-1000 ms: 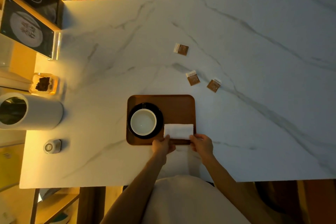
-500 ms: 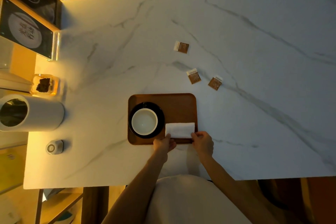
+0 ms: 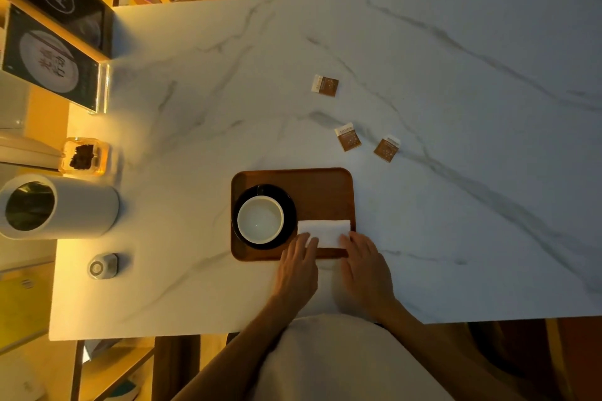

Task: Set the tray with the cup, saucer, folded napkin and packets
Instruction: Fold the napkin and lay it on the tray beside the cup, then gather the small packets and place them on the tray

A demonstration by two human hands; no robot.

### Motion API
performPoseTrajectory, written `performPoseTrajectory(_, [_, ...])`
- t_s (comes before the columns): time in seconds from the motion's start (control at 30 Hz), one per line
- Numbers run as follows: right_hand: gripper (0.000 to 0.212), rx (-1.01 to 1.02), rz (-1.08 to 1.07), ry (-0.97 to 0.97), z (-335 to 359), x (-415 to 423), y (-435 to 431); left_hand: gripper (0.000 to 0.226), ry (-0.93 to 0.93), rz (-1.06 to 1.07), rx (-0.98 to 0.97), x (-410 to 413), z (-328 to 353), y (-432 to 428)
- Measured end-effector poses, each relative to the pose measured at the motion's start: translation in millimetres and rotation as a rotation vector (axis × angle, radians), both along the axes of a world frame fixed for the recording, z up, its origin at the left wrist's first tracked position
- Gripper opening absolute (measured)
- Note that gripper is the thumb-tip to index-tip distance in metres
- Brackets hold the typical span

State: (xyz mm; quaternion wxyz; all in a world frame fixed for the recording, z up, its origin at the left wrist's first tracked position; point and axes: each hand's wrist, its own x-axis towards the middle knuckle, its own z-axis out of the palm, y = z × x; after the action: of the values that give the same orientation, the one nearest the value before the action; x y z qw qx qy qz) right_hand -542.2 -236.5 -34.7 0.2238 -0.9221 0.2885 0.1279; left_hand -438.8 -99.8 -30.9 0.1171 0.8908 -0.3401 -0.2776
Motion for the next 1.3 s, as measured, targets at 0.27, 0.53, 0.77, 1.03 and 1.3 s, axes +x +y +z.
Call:
performPoseTrajectory(0.27, [0.068, -0.055, 0.205, 0.256, 4, -6, 2, 0.082, 0.021, -0.209, 0.230, -8, -22, 12])
performPoseTrajectory(0.53, [0.078, -0.105, 0.244, 0.247, 16, 0, -3, 0.074, -0.048, -0.259, 0.264, -6, -18, 4])
performPoseTrajectory(0.77, [0.074, -0.071, 0.307, 0.313, 16, -5, -11, 0.071, -0.060, -0.301, 0.300, -4, -9, 1])
performPoseTrajectory(1.03, [0.056, 0.193, -0.035, 0.062, 28, 15, -30, 0.036, 0.049, -0.238, 0.148, 25, 24, -25])
performPoseTrajectory(1.3, [0.033, 0.230, -0.530, -0.146, 35, 26, -81, 0.023, 0.087, -0.126, -0.053, 83, 53, -58])
